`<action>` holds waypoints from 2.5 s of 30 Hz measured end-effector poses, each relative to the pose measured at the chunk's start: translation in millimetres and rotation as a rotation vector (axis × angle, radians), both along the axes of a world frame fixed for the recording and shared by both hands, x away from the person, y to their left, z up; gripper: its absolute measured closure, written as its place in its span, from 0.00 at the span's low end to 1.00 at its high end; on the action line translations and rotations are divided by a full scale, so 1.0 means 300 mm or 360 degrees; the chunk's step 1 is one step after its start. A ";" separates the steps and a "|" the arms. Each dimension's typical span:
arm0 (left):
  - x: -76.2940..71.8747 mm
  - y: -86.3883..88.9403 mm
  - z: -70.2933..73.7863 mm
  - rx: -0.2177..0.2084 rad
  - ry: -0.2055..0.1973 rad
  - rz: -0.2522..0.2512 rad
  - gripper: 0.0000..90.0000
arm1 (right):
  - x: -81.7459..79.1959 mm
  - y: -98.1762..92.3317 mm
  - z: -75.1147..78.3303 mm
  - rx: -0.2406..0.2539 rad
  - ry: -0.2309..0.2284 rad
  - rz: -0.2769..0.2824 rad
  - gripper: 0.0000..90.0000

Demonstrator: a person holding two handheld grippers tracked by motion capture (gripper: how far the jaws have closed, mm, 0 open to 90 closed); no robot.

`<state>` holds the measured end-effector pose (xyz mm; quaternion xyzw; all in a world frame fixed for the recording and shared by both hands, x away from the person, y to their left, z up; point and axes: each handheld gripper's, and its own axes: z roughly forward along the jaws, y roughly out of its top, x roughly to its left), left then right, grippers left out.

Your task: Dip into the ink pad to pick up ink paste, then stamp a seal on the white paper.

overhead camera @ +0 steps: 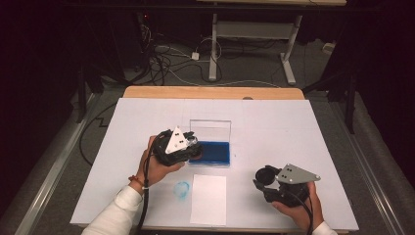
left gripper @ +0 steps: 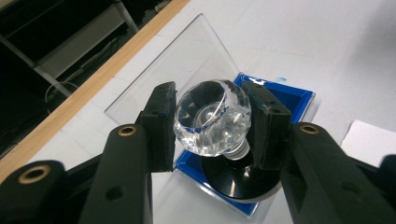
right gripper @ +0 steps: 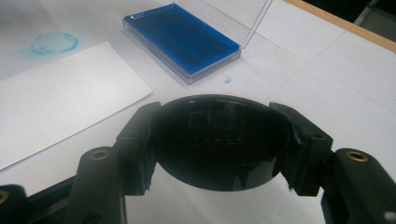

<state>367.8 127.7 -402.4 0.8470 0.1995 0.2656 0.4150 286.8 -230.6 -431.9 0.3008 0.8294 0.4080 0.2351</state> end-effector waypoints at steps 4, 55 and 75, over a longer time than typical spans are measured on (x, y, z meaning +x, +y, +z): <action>-0.014 -0.008 0.008 0.0016 -0.0015 0.0004 0.62 | -0.001 0.002 0.005 0.0006 -0.0022 -0.0021 0.43; -0.150 -0.088 0.080 0.0051 -0.0023 -0.0238 0.62 | -0.027 -0.012 0.025 -0.0012 -0.0095 -0.0023 0.43; -0.209 -0.104 0.058 0.0146 -0.0024 -0.0297 0.62 | -0.027 -0.008 0.023 -0.0014 -0.0089 -0.0018 0.43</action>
